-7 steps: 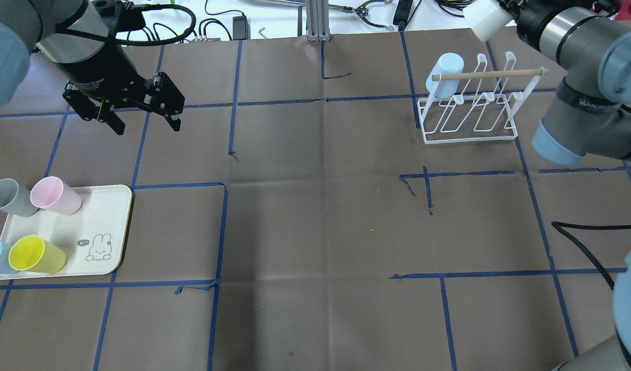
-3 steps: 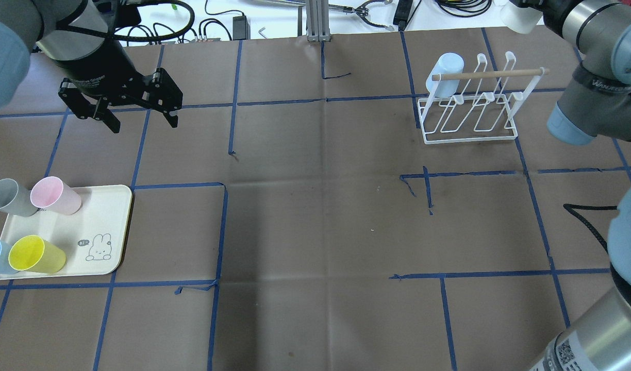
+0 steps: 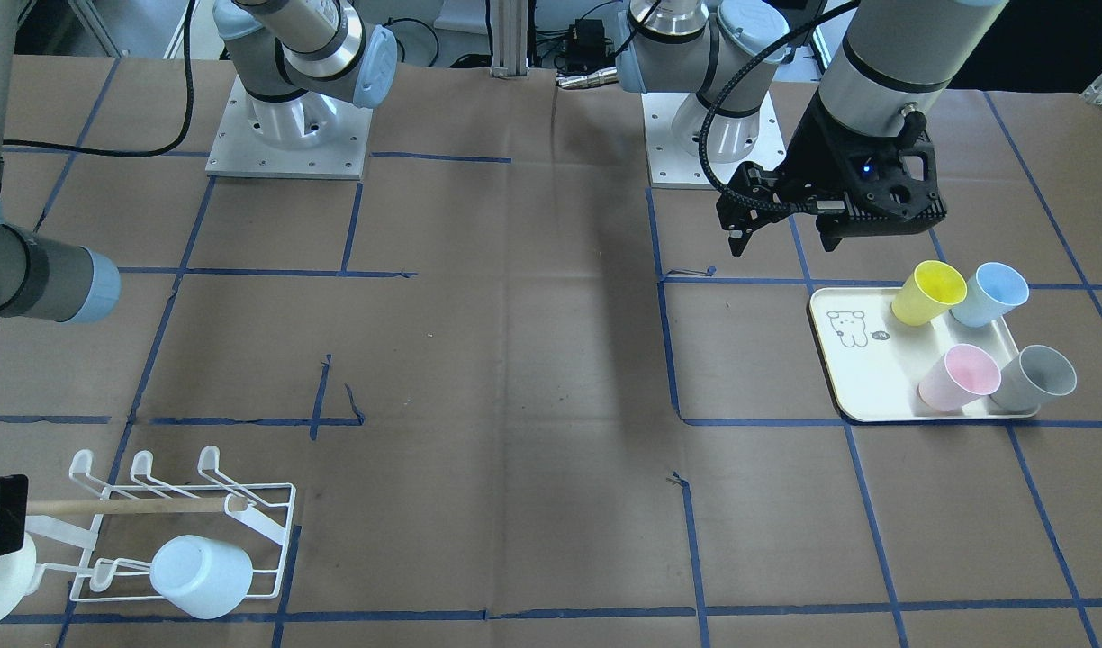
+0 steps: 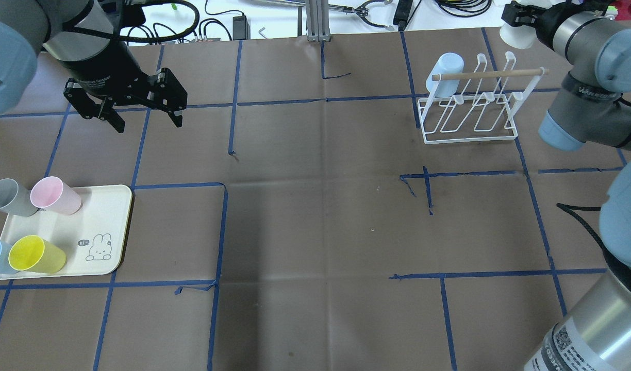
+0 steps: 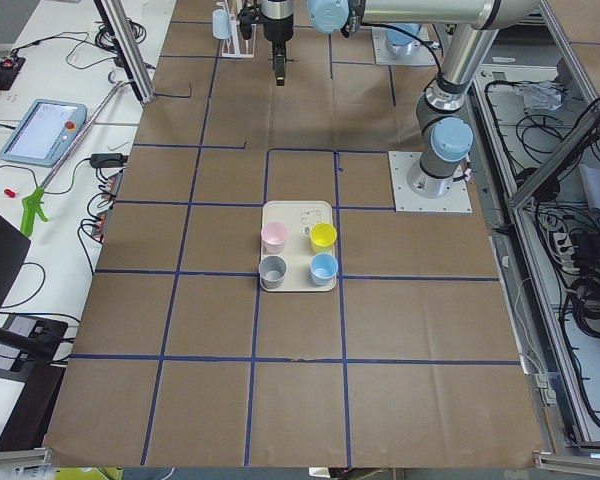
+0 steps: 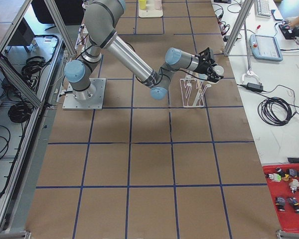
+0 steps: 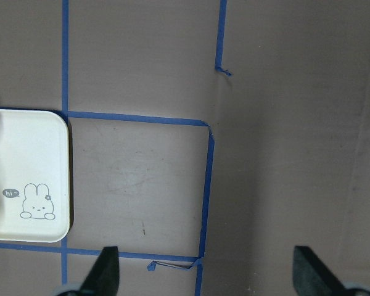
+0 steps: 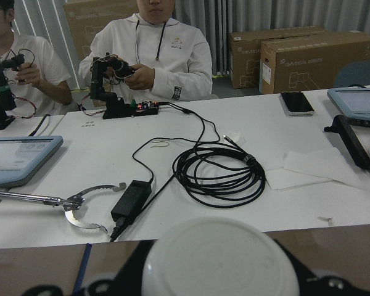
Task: Transfer IKEA cup to right arm and place on rack
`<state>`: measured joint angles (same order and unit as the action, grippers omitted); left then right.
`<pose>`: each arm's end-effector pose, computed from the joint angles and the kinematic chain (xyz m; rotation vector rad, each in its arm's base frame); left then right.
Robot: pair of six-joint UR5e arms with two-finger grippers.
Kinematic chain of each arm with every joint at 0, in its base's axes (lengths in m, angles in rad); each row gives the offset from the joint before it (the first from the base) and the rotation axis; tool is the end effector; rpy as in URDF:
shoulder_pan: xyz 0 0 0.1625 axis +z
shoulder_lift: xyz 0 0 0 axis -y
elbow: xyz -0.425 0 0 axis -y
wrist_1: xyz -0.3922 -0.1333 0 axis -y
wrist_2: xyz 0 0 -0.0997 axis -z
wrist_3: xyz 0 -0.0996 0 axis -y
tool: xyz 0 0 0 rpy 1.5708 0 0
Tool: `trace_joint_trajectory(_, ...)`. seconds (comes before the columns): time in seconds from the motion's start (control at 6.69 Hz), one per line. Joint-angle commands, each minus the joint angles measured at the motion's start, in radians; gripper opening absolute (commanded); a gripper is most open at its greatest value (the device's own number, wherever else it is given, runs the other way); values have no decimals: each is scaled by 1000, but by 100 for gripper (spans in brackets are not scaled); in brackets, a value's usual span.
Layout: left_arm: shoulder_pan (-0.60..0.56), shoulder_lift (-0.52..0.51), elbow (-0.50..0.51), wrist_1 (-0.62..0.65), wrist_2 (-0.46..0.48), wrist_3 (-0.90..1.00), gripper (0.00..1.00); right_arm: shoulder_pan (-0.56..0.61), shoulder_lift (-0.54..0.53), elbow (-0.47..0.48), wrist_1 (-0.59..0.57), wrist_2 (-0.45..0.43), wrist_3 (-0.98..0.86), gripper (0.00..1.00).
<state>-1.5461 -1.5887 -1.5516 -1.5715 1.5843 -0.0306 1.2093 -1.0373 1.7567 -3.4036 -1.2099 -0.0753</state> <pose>-0.1196 -0.5027 0.4884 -0.0865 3.1269 -0.0010 -0.0683 -0.6571 0.3183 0.0776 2.5805 -1.6600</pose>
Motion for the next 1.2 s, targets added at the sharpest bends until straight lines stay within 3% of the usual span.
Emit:
trace_joint_trajectory(0.0, -22, 1, -7, 31, 3, 1, 100, -2, 32, 0, 1, -5, -26, 9)
trace_joint_trajectory(0.45, 20, 9, -12, 41, 0, 40, 100, -10, 56, 13, 1, -45, -30, 9)
trace_joint_trajectory(0.6, 21, 10, -13, 41, 0, 38, 100, -10, 56, 29, 3, -48, -31, 20)
trace_joint_trajectory(0.75, 18, 12, -13, 41, -1, 38, 100, -10, 57, 32, 4, -46, -12, 99)
trace_joint_trajectory(1.05, 14, 10, -12, 41, -4, 29, 100, -8, 57, 30, 15, -45, -21, 100)
